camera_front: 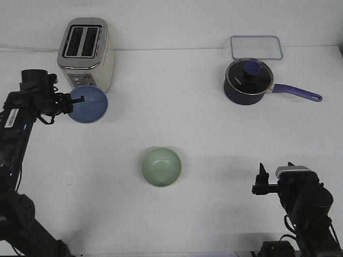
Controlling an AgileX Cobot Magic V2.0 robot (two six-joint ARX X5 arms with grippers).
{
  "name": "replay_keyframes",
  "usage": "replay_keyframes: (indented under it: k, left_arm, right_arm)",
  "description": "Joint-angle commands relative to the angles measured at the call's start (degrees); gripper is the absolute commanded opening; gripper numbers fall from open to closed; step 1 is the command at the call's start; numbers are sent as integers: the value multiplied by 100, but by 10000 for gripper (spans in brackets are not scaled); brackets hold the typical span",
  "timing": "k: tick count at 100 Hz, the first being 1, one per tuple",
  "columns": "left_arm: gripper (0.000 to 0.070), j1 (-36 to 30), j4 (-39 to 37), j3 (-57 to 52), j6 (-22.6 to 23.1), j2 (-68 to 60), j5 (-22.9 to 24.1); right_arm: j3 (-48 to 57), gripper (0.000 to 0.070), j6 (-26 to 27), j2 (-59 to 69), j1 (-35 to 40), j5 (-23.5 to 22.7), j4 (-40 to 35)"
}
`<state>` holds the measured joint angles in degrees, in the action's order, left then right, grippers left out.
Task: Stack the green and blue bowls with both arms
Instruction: 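Lift the blue bowl and carry it over the green bowl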
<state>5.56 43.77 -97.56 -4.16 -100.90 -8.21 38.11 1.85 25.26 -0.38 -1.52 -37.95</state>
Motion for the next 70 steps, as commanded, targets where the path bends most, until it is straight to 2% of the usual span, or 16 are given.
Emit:
replay_keyframes:
  k: [1,13,23,39,70]
  left_arm:
    - [9,-42,164,-140,-79,168,-179]
    - [9,-223,592,-138,-107,601,-553]
    - [9,-531,859,-133,-109,850,-680]
    - [8,-1220,1193,-81,-101,949,-688]
    - [8,-2588,1086,339,-85,949,-688]
  right_arm:
    - [44,569,22,24,4,4,46]
    - [44,569,22,24,4,4,50]
    - [44,569,22,24,4,4,50]
    - [44,569,22,24,4,4,68]
    - [44,569,22,24,4,4,66]
